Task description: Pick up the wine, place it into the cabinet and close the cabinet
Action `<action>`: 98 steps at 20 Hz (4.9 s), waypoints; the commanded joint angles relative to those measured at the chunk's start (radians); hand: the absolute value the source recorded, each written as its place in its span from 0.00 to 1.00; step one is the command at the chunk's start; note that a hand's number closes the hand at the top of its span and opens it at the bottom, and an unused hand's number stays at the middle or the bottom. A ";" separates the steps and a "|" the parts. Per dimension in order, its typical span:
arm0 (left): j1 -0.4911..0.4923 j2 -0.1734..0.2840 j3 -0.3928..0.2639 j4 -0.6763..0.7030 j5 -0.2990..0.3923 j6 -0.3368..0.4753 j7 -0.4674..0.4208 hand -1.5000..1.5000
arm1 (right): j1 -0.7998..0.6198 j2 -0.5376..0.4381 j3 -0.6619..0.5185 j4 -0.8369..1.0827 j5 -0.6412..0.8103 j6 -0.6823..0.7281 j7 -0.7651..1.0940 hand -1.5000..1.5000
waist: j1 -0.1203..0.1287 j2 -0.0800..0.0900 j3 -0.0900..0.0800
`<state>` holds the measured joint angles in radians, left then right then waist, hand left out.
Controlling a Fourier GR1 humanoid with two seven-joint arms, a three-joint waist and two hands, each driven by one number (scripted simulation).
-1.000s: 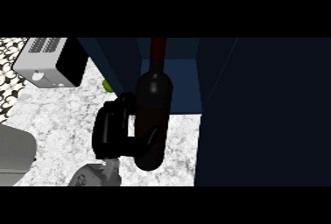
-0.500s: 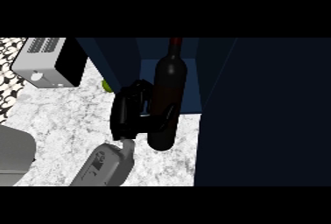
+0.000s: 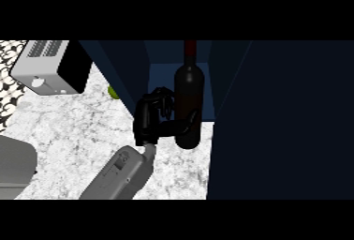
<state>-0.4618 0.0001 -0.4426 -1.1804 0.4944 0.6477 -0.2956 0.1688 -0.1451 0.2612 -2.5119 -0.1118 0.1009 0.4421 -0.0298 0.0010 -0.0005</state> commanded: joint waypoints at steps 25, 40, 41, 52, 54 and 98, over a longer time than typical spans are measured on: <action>-0.390 0.008 0.122 0.573 0.355 -0.128 -0.183 1.00 | 0.091 0.019 -0.039 -0.150 -0.126 0.042 0.026 0.00 | -0.001 0.003 0.000; -0.613 0.023 0.171 0.841 0.297 -0.028 -0.213 1.00 | 0.100 0.026 -0.028 -0.142 -0.126 0.073 0.024 0.00 | -0.012 0.006 0.000; -0.633 0.038 0.173 0.882 0.287 -0.014 -0.224 1.00 | 0.063 0.024 -0.061 -0.134 -0.154 0.064 0.039 0.00 | -0.023 0.012 0.000; -0.674 0.088 0.137 1.048 0.193 0.042 -0.196 0.00 | 0.116 0.050 0.007 -0.132 -0.087 0.087 -0.012 0.00 | -0.037 0.016 0.000; -0.698 0.070 0.145 1.050 0.192 0.050 -0.180 0.00 | 0.103 0.041 -0.042 -0.100 -0.133 0.103 -0.035 0.00 | -0.028 0.015 0.000; -0.273 0.041 0.046 0.268 0.089 -0.100 -0.205 0.00 | 0.144 0.035 0.029 -0.197 -0.056 0.055 0.037 0.00 | 0.052 -0.016 0.000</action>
<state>-0.8292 0.0312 -0.3536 -0.7624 0.6008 0.5277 -0.5381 0.3028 -0.0904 0.2936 -2.5121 -0.1118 0.1743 0.3711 0.0156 -0.0152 0.0002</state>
